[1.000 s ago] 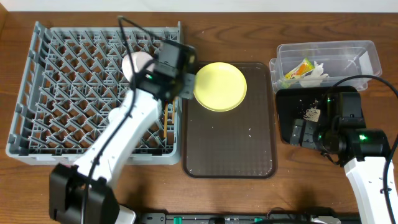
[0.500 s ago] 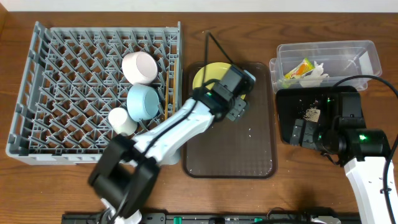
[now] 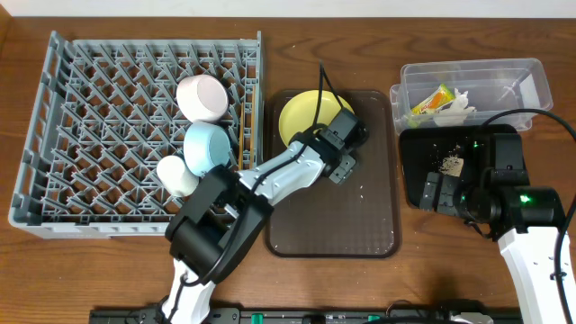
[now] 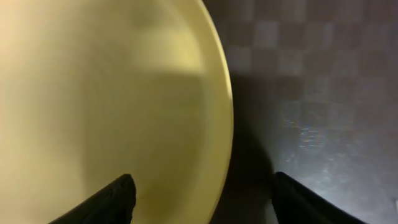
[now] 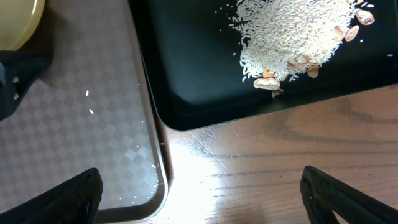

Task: Sort waste into correct bins and load items into the dishwasher rack
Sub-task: 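Reach the left gripper to the yellow plate and grip its rim, then lift the yellow plate and stand it upright in the rack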

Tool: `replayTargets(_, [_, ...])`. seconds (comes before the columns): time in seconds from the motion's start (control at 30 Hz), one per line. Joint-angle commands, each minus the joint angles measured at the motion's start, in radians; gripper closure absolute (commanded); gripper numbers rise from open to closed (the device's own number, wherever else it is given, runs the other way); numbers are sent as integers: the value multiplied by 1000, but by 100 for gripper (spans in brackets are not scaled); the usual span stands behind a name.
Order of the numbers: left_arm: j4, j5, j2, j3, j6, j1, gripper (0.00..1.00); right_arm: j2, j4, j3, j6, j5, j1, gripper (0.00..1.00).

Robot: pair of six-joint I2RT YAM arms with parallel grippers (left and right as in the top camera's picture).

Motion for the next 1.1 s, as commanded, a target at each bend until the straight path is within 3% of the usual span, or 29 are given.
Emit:
replayTargets(0.0, [-6, -9, 29, 15, 19, 4, 53, -2, -3, 3, 11, 3, -9, 1])
replayTargets(0.07, [-19, -8, 30, 15, 19, 1, 72, -2, -5, 3, 11, 3, -9, 1])
replayTargets(0.2, [-43, -8, 28, 15, 19, -14, 93, -2, -5, 3, 11, 3, -9, 1])
replayTargets(0.5, [-87, -6, -30, 15, 19, -90, 94, -2, -5, 3, 11, 3, -9, 1])
replayTargets(0.7, [-94, -6, -211, 16, 19, -102, 94, -2, -5, 3, 11, 3, -9, 1])
replayTargets(0.93, [-121, -4, -459, 16, -71, -23, 94, -2, -5, 3, 11, 2, -9, 1])
replayTargets(1.07, [-140, 153, -566, 16, -134, 98, 94, -2, -5, 3, 11, 2, -9, 1])
